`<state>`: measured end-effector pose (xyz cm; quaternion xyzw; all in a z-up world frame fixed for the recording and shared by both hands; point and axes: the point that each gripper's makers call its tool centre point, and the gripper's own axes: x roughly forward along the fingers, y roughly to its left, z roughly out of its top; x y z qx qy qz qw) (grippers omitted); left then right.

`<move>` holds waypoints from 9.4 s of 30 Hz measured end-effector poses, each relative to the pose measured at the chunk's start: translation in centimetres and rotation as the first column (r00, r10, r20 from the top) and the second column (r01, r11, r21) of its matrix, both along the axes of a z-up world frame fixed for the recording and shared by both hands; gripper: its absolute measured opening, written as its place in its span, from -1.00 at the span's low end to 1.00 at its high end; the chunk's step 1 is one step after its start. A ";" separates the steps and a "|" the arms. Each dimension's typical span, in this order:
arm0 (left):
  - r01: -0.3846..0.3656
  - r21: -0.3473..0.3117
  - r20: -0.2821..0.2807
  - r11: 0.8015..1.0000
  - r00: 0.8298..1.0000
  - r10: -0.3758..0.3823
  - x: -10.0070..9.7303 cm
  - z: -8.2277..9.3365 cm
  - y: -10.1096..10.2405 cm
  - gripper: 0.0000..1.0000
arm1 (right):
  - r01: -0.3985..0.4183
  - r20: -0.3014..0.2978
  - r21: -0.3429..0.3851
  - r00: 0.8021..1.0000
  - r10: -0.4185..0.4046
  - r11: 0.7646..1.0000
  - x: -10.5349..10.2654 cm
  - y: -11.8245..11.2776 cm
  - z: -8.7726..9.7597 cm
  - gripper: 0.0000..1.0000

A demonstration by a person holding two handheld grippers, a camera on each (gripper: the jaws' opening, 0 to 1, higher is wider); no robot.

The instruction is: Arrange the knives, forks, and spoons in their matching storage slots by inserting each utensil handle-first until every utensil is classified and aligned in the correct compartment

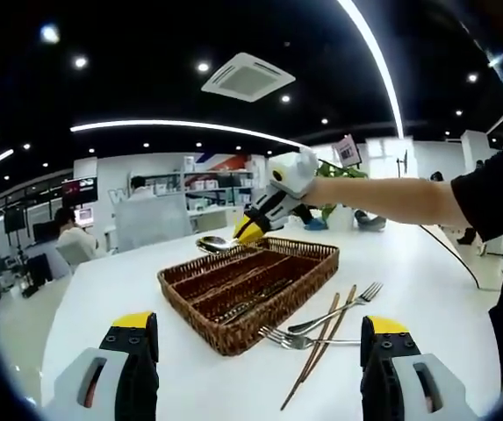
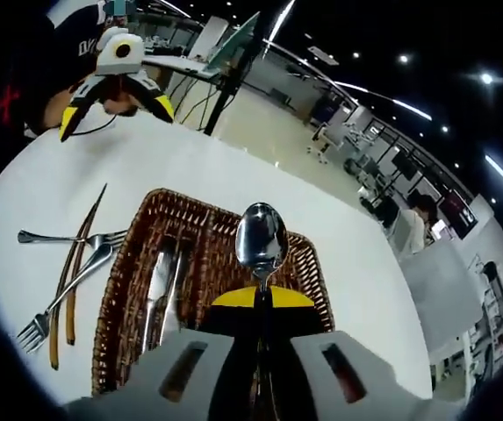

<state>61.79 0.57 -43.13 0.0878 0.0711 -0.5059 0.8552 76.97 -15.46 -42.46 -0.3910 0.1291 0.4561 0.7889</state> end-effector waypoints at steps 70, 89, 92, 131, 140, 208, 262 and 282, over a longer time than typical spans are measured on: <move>-0.069 -0.007 -0.022 0.998 0.997 0.069 2.0 -1.3 1.4 1.00 | 0.046 -0.191 0.021 0.981 -0.041 0.999 8.1 0.3 -6.1 -1.00; -0.063 0.009 -0.033 0.998 0.997 0.063 2.2 -1.9 1.1 1.00 | 0.066 -0.339 0.058 0.940 -0.043 0.996 8.3 0.3 -9.2 -1.00; -0.062 0.013 -0.037 0.998 0.997 0.062 2.2 -2.1 1.1 1.00 | 0.060 -0.368 0.084 0.929 -0.025 0.995 8.0 0.6 -9.5 -0.99; -0.073 -0.040 -0.012 0.997 0.997 0.072 2.7 -1.5 0.4 1.00 | 0.364 -0.178 0.251 0.928 -0.327 0.897 4.4 -6.1 -1.5 1.00; -0.090 -0.067 0.022 0.994 0.996 0.091 2.9 -0.9 0.2 1.00 | 0.524 -0.123 0.394 0.845 -0.521 0.755 -0.1 -11.5 -1.2 1.00; -0.027 -0.025 0.077 0.999 0.997 0.029 1.0 -0.5 -0.5 1.00 | 0.551 -0.150 0.582 0.795 -0.588 0.597 -21.0 -13.6 -0.1 1.00; 0.379 0.241 0.090 0.893 0.908 -0.410 -1.2 1.8 -10.4 1.00 | 0.539 -0.160 0.634 0.794 -0.587 0.555 -21.5 -16.0 1.2 1.00; 0.540 0.212 0.031 0.815 0.829 -0.558 -4.3 -0.2 -14.5 1.00 | 0.535 -0.149 0.630 0.795 -0.589 0.563 -21.2 -15.9 1.1 1.00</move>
